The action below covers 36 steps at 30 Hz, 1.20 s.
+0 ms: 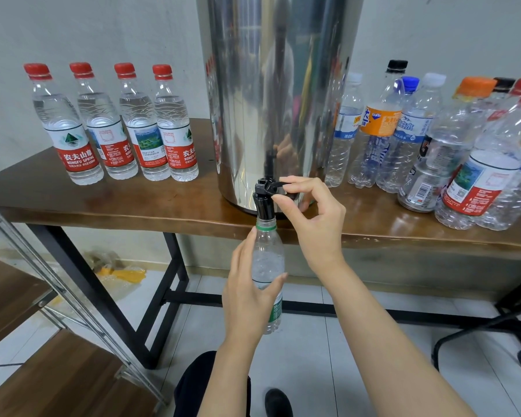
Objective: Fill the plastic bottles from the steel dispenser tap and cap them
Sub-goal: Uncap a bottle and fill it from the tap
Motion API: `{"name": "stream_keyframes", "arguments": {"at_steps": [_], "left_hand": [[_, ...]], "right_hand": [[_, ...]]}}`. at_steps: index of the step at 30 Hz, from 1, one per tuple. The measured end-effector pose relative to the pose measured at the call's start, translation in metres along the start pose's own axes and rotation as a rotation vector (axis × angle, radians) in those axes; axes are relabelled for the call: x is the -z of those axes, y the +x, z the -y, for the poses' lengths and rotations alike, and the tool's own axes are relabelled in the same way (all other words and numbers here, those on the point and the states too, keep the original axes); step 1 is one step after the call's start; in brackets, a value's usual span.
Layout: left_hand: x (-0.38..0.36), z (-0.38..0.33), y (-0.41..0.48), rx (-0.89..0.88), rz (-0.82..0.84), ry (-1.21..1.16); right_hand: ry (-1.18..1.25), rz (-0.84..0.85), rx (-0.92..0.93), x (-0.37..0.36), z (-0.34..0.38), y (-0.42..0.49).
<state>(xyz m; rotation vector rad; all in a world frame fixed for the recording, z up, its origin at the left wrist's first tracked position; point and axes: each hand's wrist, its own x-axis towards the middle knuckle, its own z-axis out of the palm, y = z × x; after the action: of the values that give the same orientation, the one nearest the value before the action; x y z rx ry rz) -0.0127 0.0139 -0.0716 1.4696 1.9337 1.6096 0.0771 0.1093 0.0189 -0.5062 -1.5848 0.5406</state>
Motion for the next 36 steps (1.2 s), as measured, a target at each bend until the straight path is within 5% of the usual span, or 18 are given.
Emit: {"name": "stream_keyframes", "arguments": {"at_steps": [36], "left_hand": [[-0.0016, 0.0006, 0.0001, 0.001, -0.005, -0.033]], "right_hand": [[0.017, 0.007, -0.021, 0.0004, 0.0033, 0.0011]]}}
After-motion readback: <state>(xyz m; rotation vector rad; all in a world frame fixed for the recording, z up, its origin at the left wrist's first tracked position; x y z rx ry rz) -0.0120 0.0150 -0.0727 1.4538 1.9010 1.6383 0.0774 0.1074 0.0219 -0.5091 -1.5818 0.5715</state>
